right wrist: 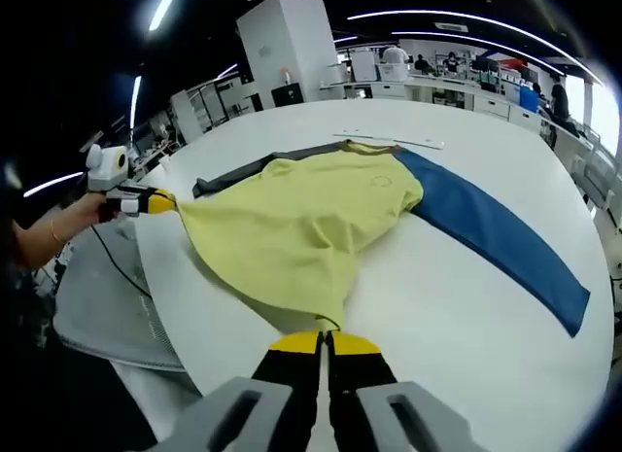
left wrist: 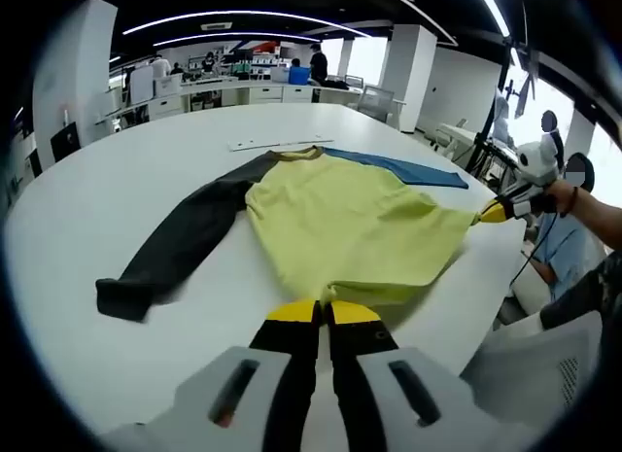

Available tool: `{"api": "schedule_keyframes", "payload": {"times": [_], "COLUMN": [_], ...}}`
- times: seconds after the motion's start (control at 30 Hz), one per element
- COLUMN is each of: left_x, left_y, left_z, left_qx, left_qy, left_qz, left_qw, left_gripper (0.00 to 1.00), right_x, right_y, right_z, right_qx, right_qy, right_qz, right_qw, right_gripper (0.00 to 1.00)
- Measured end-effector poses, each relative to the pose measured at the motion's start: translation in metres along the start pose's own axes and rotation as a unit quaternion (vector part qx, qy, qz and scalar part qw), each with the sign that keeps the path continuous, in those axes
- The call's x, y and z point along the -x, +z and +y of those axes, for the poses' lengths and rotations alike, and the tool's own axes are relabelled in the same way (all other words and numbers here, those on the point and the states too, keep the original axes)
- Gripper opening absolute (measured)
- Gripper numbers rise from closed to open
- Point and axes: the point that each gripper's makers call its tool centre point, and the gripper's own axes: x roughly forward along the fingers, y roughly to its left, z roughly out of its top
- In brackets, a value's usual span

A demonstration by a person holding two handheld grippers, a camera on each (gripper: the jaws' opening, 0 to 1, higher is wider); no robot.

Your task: Fold the garment on the visible template until the final outline fits inside the template.

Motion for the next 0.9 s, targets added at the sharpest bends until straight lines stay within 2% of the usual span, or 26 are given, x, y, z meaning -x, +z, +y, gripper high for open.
{"api": "schedule_keyframes", "payload": {"times": [0.1, 0.3, 0.47, 0.57, 0.73, 0.83, 0.9], "left_x": [0.000, -0.002, -0.003, -0.003, -0.005, -0.005, -0.006], "left_y": [-0.007, -0.016, -0.019, -0.021, -0.026, -0.028, -0.029], "left_z": [0.002, 0.007, 0.008, 0.010, 0.017, 0.018, 0.020], "left_qx": [-0.002, 0.011, 0.017, 0.017, 0.020, 0.023, 0.025], "left_qy": [0.000, 0.003, 0.003, 0.004, 0.012, 0.014, 0.015], "left_qz": [0.006, 0.009, 0.011, 0.013, 0.018, 0.020, 0.022], "left_qw": [1.0000, 0.9999, 0.9998, 0.9998, 0.9996, 0.9995, 0.9993], "left_gripper": [0.00, 0.00, 0.00, 0.00, 0.00, 0.00, 0.00], "right_x": [0.002, -0.004, -0.013, -0.011, -0.001, 0.003, 0.001], "right_y": [-0.001, -0.014, -0.030, -0.035, -0.030, -0.023, -0.025], "right_z": [0.002, 0.012, 0.013, 0.015, 0.010, 0.000, -0.006], "right_qx": [0.047, 0.055, 0.057, 0.041, 0.002, -0.026, -0.035], "right_qy": [-0.014, -0.009, -0.020, -0.015, -0.017, -0.030, -0.034], "right_qz": [-0.008, -0.008, 0.002, 0.005, -0.015, -0.039, -0.035], "right_qw": [0.9988, 0.9984, 0.9982, 0.9990, 0.9997, 0.9984, 0.9982], "right_gripper": [0.00, 0.00, 0.00, 0.00, 0.02, 0.01, 0.01]}}
